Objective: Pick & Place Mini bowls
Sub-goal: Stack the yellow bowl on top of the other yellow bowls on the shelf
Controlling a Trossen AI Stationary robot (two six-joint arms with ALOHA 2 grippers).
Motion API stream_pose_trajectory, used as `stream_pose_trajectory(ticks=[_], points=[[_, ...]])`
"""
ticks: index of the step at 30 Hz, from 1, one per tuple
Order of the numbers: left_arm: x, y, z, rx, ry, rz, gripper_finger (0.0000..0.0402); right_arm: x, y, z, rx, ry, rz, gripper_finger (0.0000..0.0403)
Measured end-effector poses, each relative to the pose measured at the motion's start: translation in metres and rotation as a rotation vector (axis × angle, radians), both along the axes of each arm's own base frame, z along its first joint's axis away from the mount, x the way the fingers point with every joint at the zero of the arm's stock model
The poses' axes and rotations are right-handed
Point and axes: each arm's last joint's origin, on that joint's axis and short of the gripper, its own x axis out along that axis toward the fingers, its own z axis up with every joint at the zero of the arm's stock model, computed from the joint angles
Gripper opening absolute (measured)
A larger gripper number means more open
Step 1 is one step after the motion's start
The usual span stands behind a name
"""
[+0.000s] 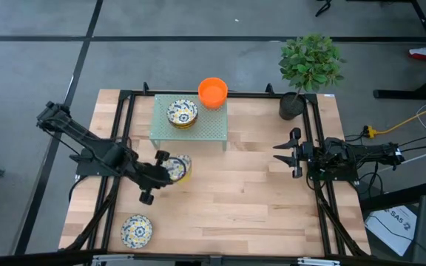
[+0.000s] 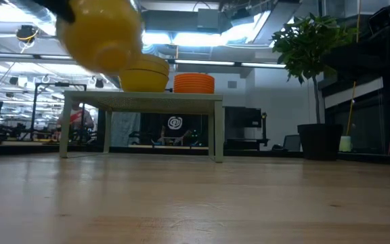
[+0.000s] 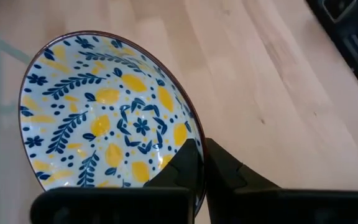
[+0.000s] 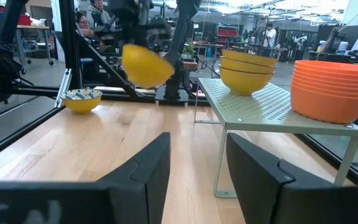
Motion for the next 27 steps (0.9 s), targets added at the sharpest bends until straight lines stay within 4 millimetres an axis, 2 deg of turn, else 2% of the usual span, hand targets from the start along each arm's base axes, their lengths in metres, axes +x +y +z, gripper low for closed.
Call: stream_pose_trajectory(ticks=[17, 23, 27], points=[[-0.018, 0.034, 0.057, 0.149, -0.425, -0.116, 0.0004, 0.0, 0.0, 0.0, 0.0, 0.0, 0.0, 0.0156], [-0.021, 0.047, 0.07, 0.322, -0.507, -0.007, 0.0004, 0.0, 0.0, 0.0, 0.0, 0.0, 0.0, 0.0156], [-0.022, 0.058, 0.089, 0.391, -0.509, 0.091, 0.0004, 0.0, 0.0, 0.0, 0.0, 0.0, 0.0, 0.0156]])
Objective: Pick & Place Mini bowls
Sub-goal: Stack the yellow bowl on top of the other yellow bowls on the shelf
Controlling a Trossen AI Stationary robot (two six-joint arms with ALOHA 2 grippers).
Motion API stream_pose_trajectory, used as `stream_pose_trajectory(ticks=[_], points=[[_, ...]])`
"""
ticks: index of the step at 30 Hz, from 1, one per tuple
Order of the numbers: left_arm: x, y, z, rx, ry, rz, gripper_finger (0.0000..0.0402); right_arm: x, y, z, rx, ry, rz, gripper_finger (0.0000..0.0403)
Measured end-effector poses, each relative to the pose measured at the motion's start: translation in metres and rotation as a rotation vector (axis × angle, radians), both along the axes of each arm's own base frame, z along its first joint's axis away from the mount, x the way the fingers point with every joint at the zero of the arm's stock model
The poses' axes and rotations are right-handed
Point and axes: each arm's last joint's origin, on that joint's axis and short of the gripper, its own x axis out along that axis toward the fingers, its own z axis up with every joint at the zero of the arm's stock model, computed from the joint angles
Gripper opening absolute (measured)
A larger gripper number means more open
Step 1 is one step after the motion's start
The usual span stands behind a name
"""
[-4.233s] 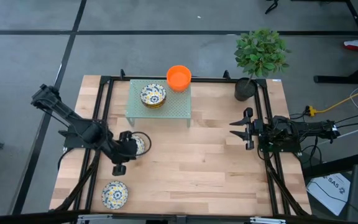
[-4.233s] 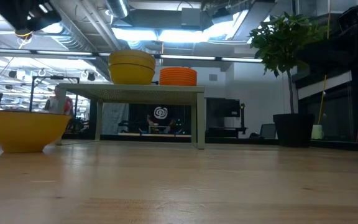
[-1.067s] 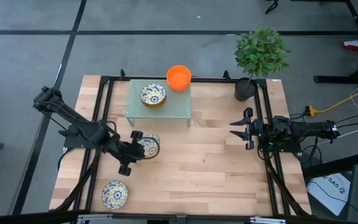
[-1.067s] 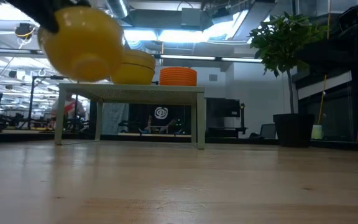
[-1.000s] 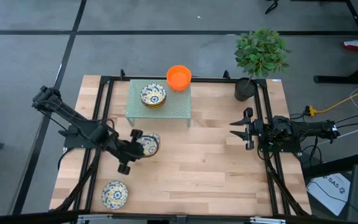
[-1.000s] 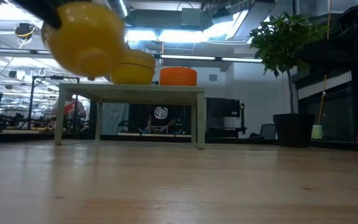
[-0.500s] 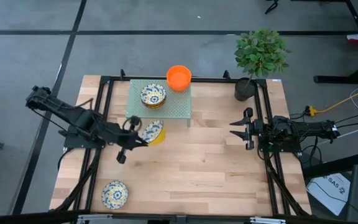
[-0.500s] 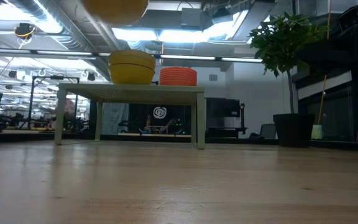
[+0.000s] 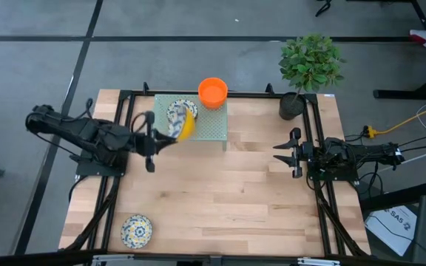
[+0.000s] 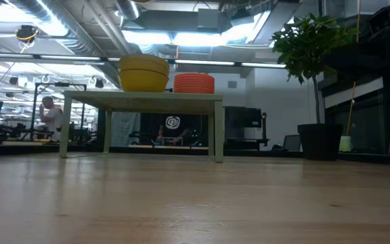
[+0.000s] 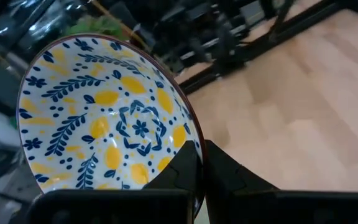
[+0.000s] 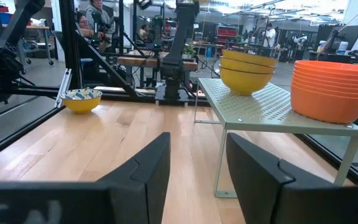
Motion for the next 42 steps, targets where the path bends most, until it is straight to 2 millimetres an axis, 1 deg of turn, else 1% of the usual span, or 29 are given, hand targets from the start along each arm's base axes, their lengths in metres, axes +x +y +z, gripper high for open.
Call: stream_pose_trajectory(ticks=[8, 14, 18, 22, 26, 32, 36, 42], points=[[0.005, 0.018, 0.039, 0.009, 0.105, 0.107, 0.0004, 0.0, 0.0, 0.0, 0.0, 0.0, 0.0, 0.0156], [0.022, 0.034, 0.055, 0.029, 0.208, 0.204, 0.0004, 0.0, 0.0, 0.0, 0.0, 0.0, 0.0, 0.0156], [0.032, 0.05, 0.057, 0.032, 0.303, 0.292, 0.0004, 0.0, 0.0, 0.0, 0.0, 0.0, 0.0, 0.0156], [0.041, 0.067, 0.055, 0.0, 0.39, 0.362, 0.0004, 0.0, 0.0, 0.0, 0.0, 0.0, 0.0, 0.0156], [0.049, 0.084, 0.048, -0.085, 0.463, 0.388, 0.0004, 0.0, 0.0, 0.0, 0.0, 0.0, 0.0, 0.0156], [0.058, 0.105, 0.029, -0.188, 0.596, 0.435, 0.0004, 0.0, 0.0, 0.0, 0.0, 0.0, 0.0, 0.0156], [0.067, 0.114, 0.018, -0.24, 0.659, 0.431, 0.0004, 0.0, 0.0, 0.0, 0.0, 0.0, 0.0, 0.0156], [0.079, 0.117, 0.003, -0.305, 0.737, 0.381, 0.0004, 0.0, 0.0, 0.0, 0.0, 0.0, 0.0, 0.0156]])
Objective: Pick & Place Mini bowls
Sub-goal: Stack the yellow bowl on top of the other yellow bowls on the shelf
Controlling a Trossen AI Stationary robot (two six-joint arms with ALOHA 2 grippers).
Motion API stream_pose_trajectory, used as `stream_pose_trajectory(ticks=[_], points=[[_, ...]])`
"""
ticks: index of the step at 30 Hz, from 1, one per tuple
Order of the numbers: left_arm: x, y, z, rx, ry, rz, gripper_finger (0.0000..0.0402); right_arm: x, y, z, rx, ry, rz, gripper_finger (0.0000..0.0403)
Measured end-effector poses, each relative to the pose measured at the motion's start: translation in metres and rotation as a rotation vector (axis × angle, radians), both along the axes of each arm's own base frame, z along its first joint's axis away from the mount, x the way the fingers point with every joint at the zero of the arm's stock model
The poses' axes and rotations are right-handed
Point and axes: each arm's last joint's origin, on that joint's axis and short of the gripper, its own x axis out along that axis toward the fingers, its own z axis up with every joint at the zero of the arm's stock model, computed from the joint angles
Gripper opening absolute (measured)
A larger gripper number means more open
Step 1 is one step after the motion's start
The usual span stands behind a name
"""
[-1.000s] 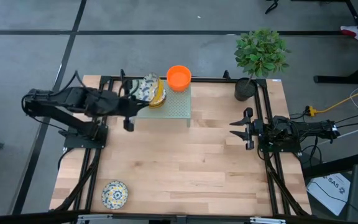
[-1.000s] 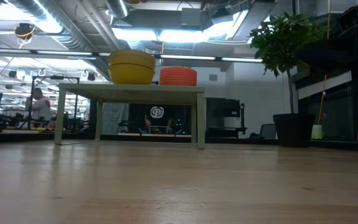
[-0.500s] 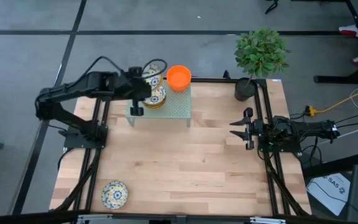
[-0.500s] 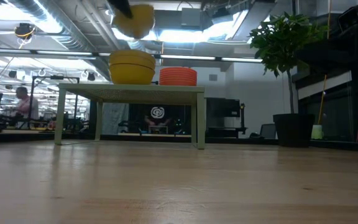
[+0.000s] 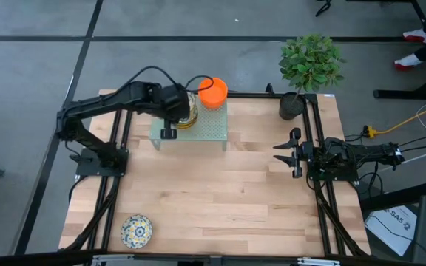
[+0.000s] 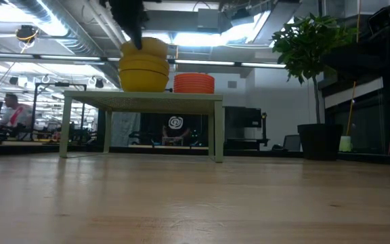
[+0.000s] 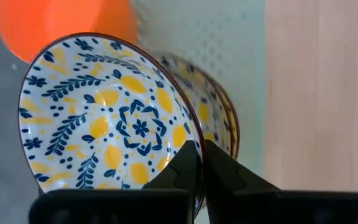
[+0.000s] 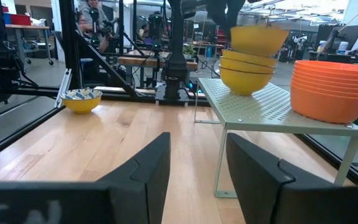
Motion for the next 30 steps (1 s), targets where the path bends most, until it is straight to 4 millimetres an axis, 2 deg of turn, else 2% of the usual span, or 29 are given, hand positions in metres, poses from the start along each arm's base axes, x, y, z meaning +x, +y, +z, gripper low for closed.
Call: stream_pose_trajectory(ticks=[4, 11, 30], points=[[0.002, 0.0, -0.009, -0.046, 0.074, 0.001, 0.0004, 0.0, 0.0, 0.0, 0.0, 0.0, 0.0, 0.0156], [0.006, 0.0, -0.013, -0.08, 0.088, -0.006, 0.0007, 0.0, 0.0, 0.0, 0.0, 0.0, 0.0, 0.0156], [0.009, 0.0, -0.012, -0.064, 0.061, -0.004, 0.0075, 0.0, 0.0, 0.0, 0.0, 0.0, 0.0, 0.0156]])
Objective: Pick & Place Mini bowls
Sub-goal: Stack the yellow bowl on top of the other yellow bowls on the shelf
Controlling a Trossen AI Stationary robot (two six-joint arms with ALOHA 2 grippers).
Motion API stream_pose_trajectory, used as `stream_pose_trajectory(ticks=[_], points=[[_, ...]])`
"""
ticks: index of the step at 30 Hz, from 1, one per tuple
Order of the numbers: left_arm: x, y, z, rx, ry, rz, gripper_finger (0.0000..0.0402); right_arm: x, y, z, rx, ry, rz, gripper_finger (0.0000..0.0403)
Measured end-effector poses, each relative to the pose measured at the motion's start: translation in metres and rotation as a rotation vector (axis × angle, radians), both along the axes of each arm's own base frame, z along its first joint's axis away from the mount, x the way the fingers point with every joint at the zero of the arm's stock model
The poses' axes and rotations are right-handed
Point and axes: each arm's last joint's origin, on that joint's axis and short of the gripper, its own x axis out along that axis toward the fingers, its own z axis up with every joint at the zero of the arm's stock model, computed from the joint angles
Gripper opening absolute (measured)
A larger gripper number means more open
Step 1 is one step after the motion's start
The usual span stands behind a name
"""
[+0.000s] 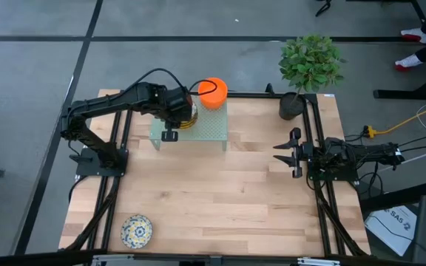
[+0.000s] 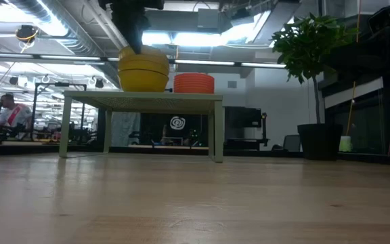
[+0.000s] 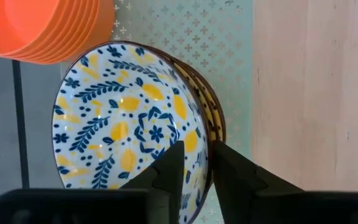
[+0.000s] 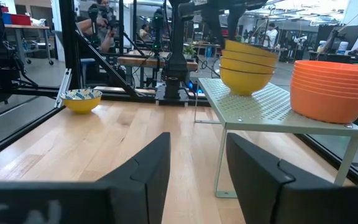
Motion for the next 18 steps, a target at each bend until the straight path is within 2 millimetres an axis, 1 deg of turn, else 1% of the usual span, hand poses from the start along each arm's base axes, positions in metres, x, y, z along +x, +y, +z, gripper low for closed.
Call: stream_pose_trajectory(ticks=[4, 10, 13, 18], points=[[0.001, -0.002, 0.0, -0.009, -0.003, -0.007, 0.0098, 0.0, 0.0, 0.0, 0.0, 0.0, 0.0, 0.0156], [-0.004, -0.015, 0.007, 0.019, -0.027, -0.035, 0.0128, 0.0, 0.0, 0.0, 0.0, 0.0, 0.0, 0.0156], [-0.01, -0.023, 0.014, 0.043, -0.056, -0.031, 0.0136, 0.0, 0.0, 0.0, 0.0, 0.0, 0.0, 0.0156], [-0.021, -0.039, 0.026, 0.027, -0.125, -0.033, 0.0141, 0.0, 0.0, 0.0, 0.0, 0.0, 0.0, 0.0156]])
